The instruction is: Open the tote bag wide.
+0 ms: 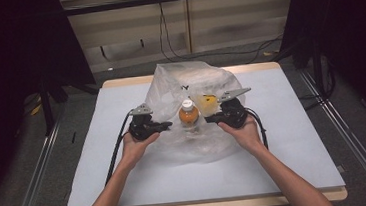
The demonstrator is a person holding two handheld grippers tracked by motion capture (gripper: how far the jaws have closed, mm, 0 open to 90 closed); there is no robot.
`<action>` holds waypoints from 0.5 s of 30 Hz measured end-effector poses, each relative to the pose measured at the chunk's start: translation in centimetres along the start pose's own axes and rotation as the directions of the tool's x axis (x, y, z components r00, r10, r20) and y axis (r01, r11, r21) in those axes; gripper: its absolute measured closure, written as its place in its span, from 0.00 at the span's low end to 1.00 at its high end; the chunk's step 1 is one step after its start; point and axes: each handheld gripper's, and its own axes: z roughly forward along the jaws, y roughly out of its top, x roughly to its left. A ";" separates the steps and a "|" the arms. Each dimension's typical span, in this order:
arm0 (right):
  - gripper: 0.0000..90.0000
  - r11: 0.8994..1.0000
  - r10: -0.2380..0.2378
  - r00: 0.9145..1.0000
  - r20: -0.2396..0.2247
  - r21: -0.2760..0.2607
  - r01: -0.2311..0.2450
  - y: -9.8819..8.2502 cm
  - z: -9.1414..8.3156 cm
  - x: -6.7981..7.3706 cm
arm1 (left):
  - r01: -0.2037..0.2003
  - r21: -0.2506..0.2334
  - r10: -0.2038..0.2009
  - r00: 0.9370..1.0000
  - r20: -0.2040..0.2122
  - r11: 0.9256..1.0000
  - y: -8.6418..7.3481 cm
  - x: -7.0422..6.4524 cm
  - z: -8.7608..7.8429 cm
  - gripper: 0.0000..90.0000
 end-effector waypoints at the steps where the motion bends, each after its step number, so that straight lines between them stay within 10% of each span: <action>1: 1.00 1.000 0.003 1.000 0.005 0.004 -0.003 -0.3 0.1 -0.1 | 0.001 0.011 -0.001 1.000 0.001 1.000 -0.2 0.0 0.1 1.00; 15: 1.00 0.989 0.031 0.999 0.045 0.144 -0.037 -4.2 1.6 -2.3 | 0.006 0.124 -0.005 1.000 -0.009 0.992 -2.5 0.5 2.0 1.00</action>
